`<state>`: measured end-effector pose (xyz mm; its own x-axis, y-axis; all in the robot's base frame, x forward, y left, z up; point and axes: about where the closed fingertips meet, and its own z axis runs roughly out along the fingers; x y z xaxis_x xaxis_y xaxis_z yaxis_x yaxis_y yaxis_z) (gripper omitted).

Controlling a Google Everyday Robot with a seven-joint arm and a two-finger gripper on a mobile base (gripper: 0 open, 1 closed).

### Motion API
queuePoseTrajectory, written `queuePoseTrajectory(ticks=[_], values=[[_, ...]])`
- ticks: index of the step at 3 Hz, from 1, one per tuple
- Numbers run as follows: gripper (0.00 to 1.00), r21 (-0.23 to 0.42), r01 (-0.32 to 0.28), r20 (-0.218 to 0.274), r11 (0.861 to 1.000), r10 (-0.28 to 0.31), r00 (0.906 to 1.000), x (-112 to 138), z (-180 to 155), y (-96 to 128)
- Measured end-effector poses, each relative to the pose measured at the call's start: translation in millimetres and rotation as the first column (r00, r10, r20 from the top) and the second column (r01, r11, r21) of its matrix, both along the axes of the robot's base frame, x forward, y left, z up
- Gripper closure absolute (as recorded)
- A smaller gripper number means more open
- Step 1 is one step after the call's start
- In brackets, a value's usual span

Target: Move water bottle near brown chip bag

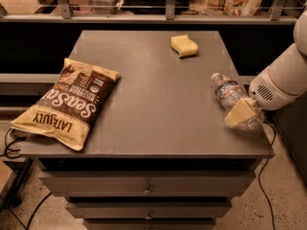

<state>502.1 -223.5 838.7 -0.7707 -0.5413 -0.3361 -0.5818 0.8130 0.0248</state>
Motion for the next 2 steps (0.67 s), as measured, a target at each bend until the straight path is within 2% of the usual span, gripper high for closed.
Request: queuePoseTrajectory(ticks=[1,2], values=[[0.88,-0.018,-0.033,0.066,0.999,0.034,0.9973,3,31,11],[1.00,-0.025,-0.127,0.144,0.992,0.129,0.9811,5,71,35]])
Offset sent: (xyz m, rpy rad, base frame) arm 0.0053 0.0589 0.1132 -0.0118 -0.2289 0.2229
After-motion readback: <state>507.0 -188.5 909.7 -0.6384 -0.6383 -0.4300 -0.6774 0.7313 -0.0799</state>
